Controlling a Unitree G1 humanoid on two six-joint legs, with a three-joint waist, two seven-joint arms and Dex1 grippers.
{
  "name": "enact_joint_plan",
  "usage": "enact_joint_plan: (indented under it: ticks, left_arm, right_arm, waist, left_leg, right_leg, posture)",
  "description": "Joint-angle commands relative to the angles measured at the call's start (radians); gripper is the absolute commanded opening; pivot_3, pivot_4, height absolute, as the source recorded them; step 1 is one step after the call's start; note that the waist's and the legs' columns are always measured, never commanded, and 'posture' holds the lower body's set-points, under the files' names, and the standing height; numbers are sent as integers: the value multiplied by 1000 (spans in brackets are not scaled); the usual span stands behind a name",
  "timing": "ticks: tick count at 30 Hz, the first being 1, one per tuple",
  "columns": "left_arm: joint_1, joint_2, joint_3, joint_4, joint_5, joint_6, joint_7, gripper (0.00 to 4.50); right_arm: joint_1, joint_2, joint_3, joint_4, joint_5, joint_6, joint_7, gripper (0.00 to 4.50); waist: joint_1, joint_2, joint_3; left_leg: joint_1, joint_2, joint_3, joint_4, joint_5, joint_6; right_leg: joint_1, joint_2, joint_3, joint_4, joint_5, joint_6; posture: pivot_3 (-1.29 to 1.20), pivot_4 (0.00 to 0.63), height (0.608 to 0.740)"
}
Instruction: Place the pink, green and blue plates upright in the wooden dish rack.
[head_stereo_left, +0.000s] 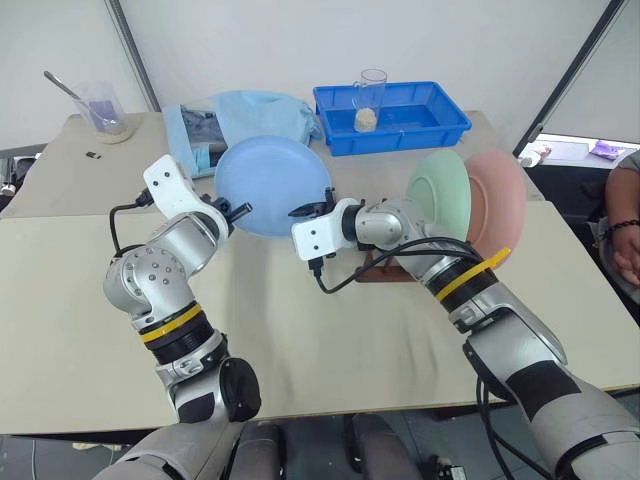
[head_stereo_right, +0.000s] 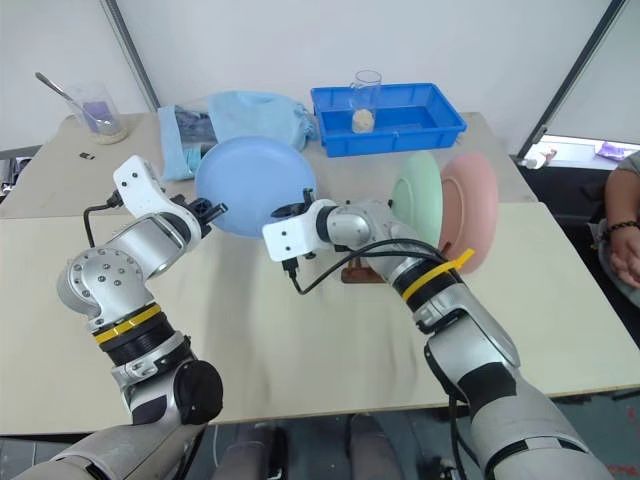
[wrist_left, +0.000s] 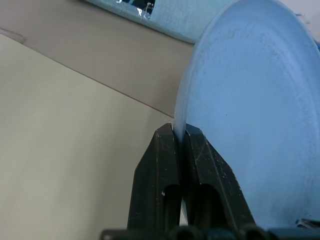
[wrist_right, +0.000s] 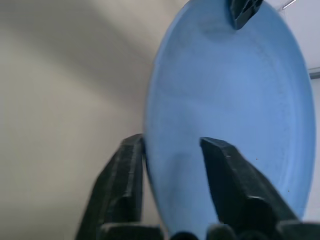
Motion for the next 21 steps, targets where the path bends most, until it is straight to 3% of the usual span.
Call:
enact_joint_plan:
  ticks: [1,3,8,9,10,13,17,21]
  left_arm:
    - [-24,0,15,-40,-18,25,0,0]
    - [-24,6,23,-38,-19,29,-5,0]
    - [-18,45,13,-43,-53,65,-74,0]
    - [-10,67,6,-49,-67,77,-108,750]
    - [2,110,5,-54,-101,89,-169,1063]
    - [13,207,47,-41,-190,115,-300,2516]
    - [37,406,86,-16,-333,100,-538,4425]
    - [139,577,25,-14,-324,-80,-754,4471]
  right_arm:
    - [-26,5,-4,19,-35,-40,-55,565]
    - [-25,7,-1,30,-51,-50,-66,29]
    - [-24,4,0,47,-78,-55,-75,29]
    - [-25,3,1,49,-82,-55,-75,0]
    - [-25,0,1,51,-85,-50,-73,0]
    - [-24,-3,0,58,-92,-47,-69,0]
    - [-23,2,-20,53,-83,-57,-91,0]
    - [-7,19,-100,-17,15,-29,-82,0]
  waist:
    - [0,0,0]
    - [-1,0,0]
    - [-2,0,0]
    - [-2,0,0]
    - [-4,0,0]
    - [-13,0,0]
    - [-31,-1,1]
    - [-32,-1,1]
  left_leg:
    - [0,0,0,0,0,-1]
    - [0,0,0,0,1,-2]
    - [1,0,-1,0,3,-6]
    - [1,0,-1,0,4,-7]
    - [1,0,-2,0,4,-7]
    - [2,0,-2,0,6,-9]
    - [3,0,-3,-1,6,-10]
    - [5,1,-3,-3,6,-10]
  right_leg:
    - [0,0,0,0,0,0]
    - [0,0,0,0,0,0]
    - [0,0,0,0,0,0]
    - [0,0,0,0,0,0]
    - [0,0,0,0,0,0]
    - [0,1,-1,1,0,0]
    - [0,1,-1,2,0,0]
    - [0,1,-1,2,-1,-2]
  posture:
    - [0,150,720]
    - [0,150,720]
    - [0,150,720]
    - [0,150,720]
    - [0,150,720]
    - [0,150,720]
    - [0,150,720]
    - [0,150,720]
